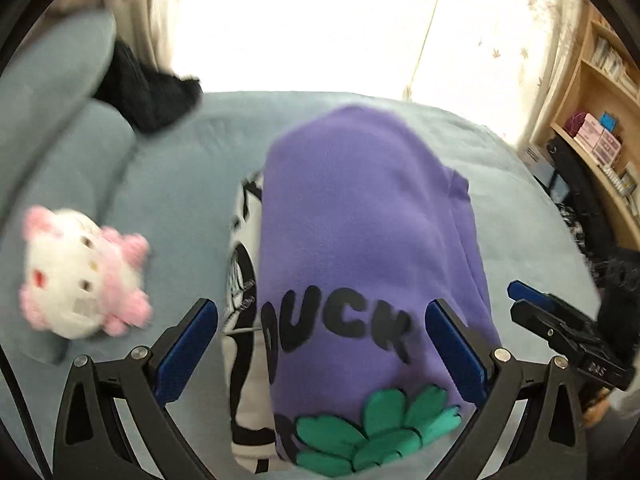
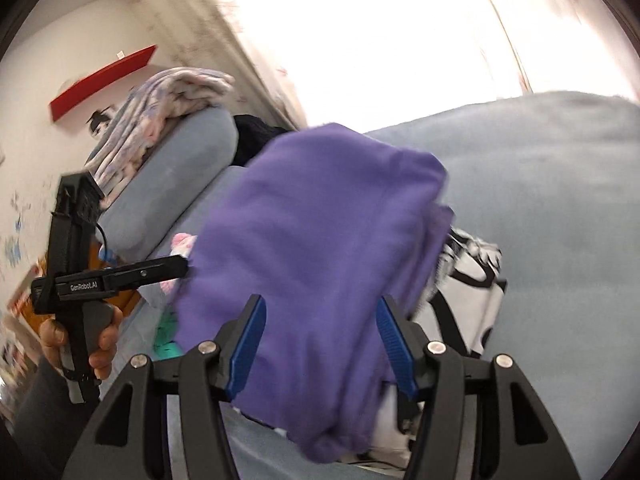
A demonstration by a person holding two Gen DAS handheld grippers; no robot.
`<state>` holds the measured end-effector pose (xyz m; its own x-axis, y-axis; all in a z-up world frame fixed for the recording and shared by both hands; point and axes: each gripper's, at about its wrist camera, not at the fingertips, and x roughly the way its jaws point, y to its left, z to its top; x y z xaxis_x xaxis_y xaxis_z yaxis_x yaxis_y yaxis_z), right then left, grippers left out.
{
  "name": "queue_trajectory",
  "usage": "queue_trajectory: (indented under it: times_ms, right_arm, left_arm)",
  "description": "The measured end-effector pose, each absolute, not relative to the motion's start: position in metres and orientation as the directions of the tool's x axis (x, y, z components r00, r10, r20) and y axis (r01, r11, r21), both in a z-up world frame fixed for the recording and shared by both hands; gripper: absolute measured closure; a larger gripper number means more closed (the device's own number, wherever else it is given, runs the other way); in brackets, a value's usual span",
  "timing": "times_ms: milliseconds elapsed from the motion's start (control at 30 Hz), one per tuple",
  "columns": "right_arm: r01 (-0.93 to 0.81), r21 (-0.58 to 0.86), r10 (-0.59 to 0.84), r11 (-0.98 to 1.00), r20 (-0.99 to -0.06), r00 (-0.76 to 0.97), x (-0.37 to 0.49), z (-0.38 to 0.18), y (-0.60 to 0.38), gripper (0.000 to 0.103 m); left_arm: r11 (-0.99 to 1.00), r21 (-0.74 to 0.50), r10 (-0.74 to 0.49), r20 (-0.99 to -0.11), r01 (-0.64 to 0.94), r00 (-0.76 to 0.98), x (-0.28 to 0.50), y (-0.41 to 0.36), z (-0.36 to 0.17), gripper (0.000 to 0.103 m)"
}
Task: Fold large clothes
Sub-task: 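Carry the bundle onto the black-and-white clothes stack and lower it, then open both grippers and withdraw them from the stack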
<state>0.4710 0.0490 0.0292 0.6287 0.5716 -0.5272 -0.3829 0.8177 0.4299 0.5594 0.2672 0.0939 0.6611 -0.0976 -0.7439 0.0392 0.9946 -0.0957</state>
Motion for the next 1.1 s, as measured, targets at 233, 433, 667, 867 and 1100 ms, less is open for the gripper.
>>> queue_trajectory:
  times_ms: [233,433,667,867,1100]
  right_arm:
    - [-0.446,0.323,0.546,0.835,-0.590,0.595,0.462,0.018,0.089,0.085]
    - [-0.409,0.298,0.498,0.862,-0.646,0.579,0.459,-0.010,0.070,0.103]
    - [-0.394,0.213,0.428,0.894,-0.667,0.610,0.434,0.008,0.058,0.103]
    - [-0.374,0.210,0.410,0.903,-0.680,0.608,0.404,0.027,0.041,0.100]
    - [-0.349,0.220,0.397,0.911,-0.697,0.597,0.356,0.062,0.019,0.099]
  left_arm:
    - [0.966,0.154,-0.042,-0.696,0.206,0.717,0.510,0.206,0.086,0.048]
    - [0.964,0.194,0.002,-0.696,0.184,0.718,0.502,0.207,0.067,0.048]
    - [0.987,0.121,0.010,-0.711,0.108,0.704,0.497,0.217,0.073,0.045]
    - [0.994,0.101,0.048,-0.713,0.034,0.700,0.470,0.206,0.078,0.025]
    - [0.999,0.039,0.034,-0.740,-0.008,0.671,0.420,0.185,0.081,0.024]
